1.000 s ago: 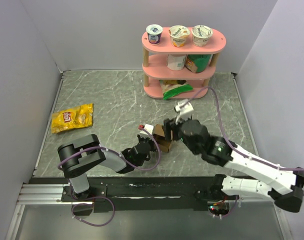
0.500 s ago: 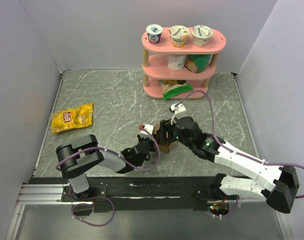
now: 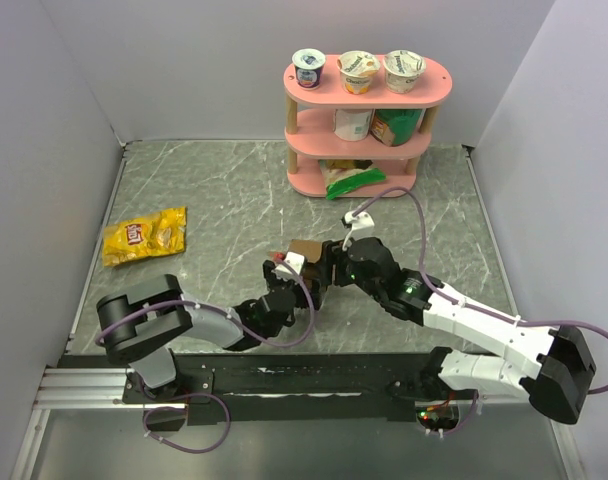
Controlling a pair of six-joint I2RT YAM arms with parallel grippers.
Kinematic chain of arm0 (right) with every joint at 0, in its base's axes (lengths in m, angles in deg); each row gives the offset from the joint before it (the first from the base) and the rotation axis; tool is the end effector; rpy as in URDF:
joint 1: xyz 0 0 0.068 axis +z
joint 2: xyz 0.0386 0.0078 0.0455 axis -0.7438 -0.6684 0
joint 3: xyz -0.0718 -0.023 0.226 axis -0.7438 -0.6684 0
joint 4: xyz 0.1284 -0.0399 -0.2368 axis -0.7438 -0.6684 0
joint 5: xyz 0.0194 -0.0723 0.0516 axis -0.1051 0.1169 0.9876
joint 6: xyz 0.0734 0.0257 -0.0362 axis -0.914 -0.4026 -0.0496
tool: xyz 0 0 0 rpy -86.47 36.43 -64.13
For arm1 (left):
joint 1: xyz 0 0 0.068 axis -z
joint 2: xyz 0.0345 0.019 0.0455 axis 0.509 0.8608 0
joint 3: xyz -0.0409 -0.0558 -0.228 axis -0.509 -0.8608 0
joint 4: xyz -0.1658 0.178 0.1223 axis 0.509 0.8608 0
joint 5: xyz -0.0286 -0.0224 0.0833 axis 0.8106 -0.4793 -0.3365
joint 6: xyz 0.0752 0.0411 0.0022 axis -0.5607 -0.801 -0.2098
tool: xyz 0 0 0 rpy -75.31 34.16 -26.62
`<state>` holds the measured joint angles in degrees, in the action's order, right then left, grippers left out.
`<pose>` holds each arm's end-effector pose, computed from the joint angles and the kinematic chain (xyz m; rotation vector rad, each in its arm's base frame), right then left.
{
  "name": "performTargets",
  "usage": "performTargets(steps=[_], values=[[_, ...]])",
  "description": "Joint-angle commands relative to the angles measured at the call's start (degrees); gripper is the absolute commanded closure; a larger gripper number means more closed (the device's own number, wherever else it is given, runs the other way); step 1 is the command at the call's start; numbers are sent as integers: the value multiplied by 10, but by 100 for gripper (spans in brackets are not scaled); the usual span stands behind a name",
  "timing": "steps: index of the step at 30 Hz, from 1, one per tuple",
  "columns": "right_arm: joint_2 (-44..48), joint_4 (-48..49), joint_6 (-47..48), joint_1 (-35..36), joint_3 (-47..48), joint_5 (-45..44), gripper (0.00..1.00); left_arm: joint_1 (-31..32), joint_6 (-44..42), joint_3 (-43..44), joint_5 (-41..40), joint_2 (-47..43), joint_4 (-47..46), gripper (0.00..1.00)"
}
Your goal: Fold the paper box
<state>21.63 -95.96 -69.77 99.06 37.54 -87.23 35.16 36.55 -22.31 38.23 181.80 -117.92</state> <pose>0.2049 0.2208 0.2217 -0.3020 2.0584 0.5453 0.1767 -0.2766 0.0979 0.2244 1.7952 -0.4661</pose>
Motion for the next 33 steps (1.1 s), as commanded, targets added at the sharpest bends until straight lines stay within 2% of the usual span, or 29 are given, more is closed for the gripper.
performTargets(steps=[1, 9, 17, 25, 33], values=[[-14, 21, 2, 0, 5, -11, 30, 9, -7, -25, -11, -27, -6, 4], [-27, 37, 7, -4, 2, -5, 30, 15, -11, -53, -10, -61, -24, 4], [-30, 51, 40, -12, -10, 1, 48, 16, -13, -68, 20, -98, -14, 4], [-49, 111, 122, -11, -39, 12, 55, 17, 15, -72, 41, -132, 43, 4], [-42, 154, 176, -13, -68, -3, 60, 16, 51, -112, 74, -209, 86, 4]])
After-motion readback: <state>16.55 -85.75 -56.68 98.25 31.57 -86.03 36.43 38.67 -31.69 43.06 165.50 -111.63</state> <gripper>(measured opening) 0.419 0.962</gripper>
